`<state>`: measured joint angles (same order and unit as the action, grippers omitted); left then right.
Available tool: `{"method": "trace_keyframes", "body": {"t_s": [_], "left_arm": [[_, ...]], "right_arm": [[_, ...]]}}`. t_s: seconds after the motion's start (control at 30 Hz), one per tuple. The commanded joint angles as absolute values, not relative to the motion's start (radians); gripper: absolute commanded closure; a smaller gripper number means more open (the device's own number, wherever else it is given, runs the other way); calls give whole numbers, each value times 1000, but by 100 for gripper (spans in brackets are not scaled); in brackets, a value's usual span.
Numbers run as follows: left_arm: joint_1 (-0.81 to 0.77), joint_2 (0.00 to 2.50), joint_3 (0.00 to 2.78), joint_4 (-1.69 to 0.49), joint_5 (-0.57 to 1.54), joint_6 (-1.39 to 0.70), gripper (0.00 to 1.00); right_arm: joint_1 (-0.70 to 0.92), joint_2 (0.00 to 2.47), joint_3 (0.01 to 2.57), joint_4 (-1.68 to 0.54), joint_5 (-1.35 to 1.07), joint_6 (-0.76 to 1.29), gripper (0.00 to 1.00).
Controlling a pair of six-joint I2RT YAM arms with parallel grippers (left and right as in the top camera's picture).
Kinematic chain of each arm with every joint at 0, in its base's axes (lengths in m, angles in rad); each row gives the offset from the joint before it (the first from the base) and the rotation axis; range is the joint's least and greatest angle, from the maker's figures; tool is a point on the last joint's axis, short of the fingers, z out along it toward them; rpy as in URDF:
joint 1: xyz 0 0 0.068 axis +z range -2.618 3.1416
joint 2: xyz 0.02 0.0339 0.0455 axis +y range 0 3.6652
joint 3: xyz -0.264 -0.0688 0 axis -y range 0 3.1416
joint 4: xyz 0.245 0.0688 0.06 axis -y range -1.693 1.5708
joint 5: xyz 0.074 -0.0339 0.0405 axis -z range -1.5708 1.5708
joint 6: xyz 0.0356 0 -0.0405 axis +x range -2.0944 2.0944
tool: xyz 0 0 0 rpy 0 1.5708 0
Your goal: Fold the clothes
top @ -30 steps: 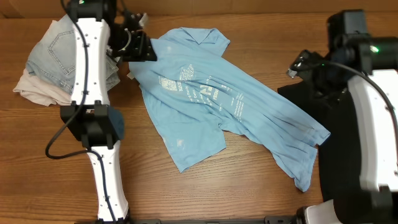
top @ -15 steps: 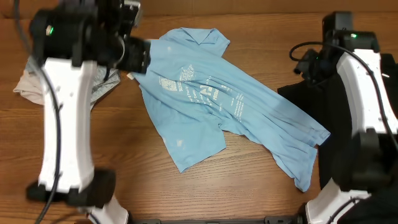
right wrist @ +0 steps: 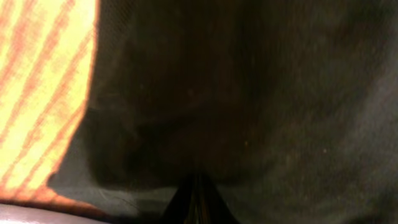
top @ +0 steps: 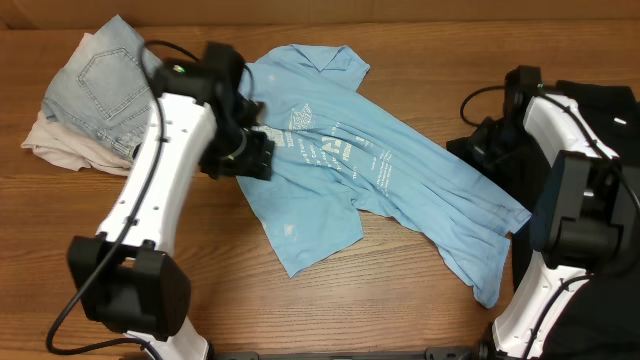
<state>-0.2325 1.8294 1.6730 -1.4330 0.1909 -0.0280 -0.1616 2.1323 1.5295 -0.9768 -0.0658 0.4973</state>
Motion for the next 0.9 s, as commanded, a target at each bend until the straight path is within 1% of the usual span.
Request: {"method": "trace_keyframes", "body": {"t_s": [0.0,0.1,0.23,0.27,0.37,0.4,0.43,0.47,0.53,0.6,0.7,0.8,0.83,0.87], "left_arm": [[-265,1818,1553,-1382,215,-38,23],[-275,1818,1438,-1302,241,-38,22],[-276,1818,1325,-1195,293,-38,21],[-276,1818,1301,-1161,306,-37,20],[-276,1818,1251,-1065,307,-29,18],[-276,1818,1239,-1036,308,-29,16],[-276,1818,1229,-1008,308,-29,14],[-276,1818,1219,-987,307,-26,13],[-276,1818,1192,-949,304,-3,10],[-276,1818,1163,-915,304,-1,11],[-276,1819,1101,-842,305,-8,11],[-276,1819,1041,-780,308,-36,18],[-276,1819,1023,-776,307,-42,19],[-276,1819,1011,-777,307,-42,17]], "right_arm": [[-223,2157,1484,-952,28,546,96],[-344,2157,1493,-934,114,604,96],[-531,2157,1511,-905,96,614,96],[-570,2157,1521,-903,73,605,96],[-675,2156,1581,-902,-81,476,96],[-704,2154,1612,-912,-139,439,95],[-723,2151,1640,-925,-194,403,92],[-735,2148,1662,-936,-238,371,88],[-754,2130,1726,-982,-352,297,75],[-754,2103,1769,-1016,-426,266,69],[-736,2042,1798,-1036,-529,261,64],[-699,1975,1798,-1051,-580,261,61],[-685,1957,1798,-1061,-582,261,60],[-669,1935,1798,-1075,-582,261,59]]}}
